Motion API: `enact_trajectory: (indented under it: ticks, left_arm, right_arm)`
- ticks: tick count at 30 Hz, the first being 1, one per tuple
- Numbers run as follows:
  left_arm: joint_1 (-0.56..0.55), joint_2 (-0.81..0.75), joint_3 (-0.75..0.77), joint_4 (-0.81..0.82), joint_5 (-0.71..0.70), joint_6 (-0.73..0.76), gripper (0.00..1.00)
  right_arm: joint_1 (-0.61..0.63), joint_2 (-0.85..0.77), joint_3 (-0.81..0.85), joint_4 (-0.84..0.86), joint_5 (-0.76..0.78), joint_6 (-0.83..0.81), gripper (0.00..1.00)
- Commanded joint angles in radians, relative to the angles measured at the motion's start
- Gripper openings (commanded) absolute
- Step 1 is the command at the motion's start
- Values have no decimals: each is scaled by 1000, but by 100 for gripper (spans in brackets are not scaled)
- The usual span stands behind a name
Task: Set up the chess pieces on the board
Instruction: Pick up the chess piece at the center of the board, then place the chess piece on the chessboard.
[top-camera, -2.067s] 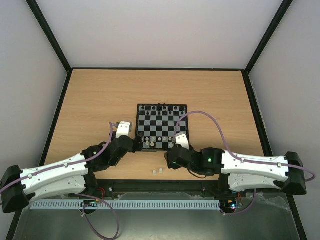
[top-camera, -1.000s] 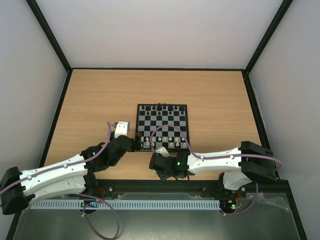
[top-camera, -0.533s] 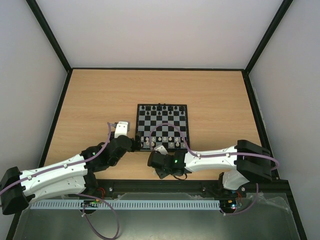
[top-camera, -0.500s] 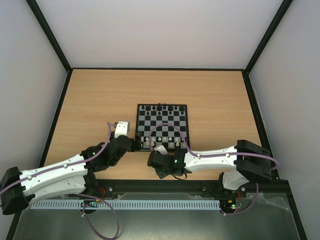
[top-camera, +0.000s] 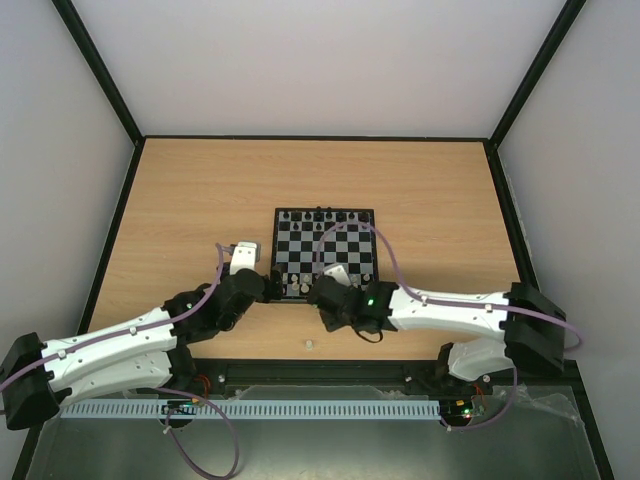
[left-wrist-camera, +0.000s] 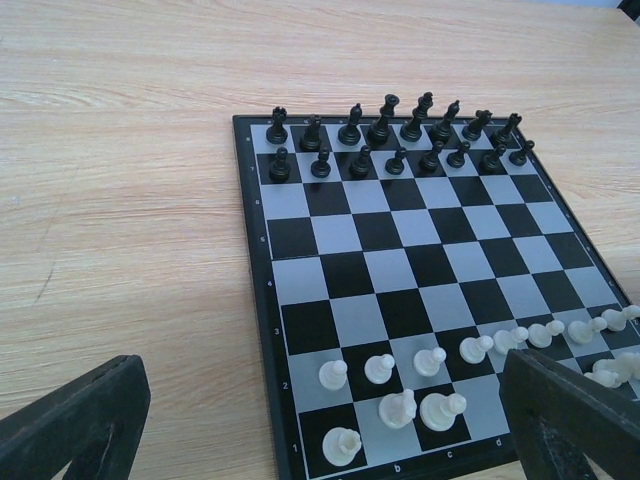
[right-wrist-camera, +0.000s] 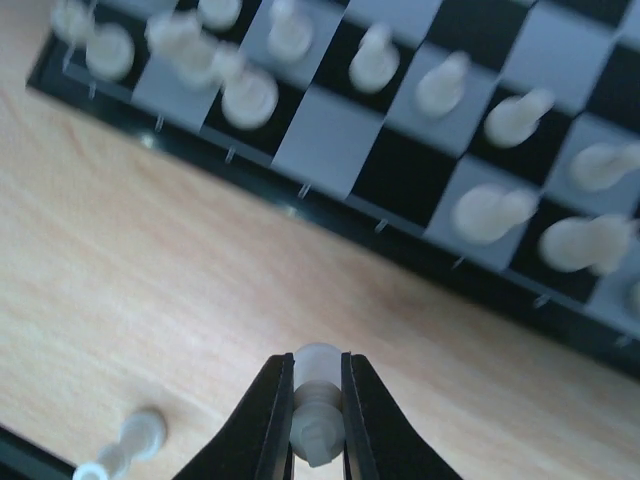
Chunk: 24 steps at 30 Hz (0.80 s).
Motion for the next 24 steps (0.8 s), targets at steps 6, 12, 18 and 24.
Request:
enact_trajectory:
  ticks: [6, 12, 18, 24]
  left_arm:
    - [14, 4, -15, 14, 7, 5, 99]
    - [16, -4, -19, 8, -7, 3, 99]
    - [18, 0, -18, 4, -14, 0, 99]
    - [17, -7, -19, 4, -11, 1, 99]
  right_arm:
    - [-194, -25, 40, 10, 5, -135, 11]
    - [-238, 56, 79, 48, -42, -188, 11]
    - [-242, 97, 119, 66, -55, -211, 10]
    - [-242, 125, 138, 65, -72, -218, 11]
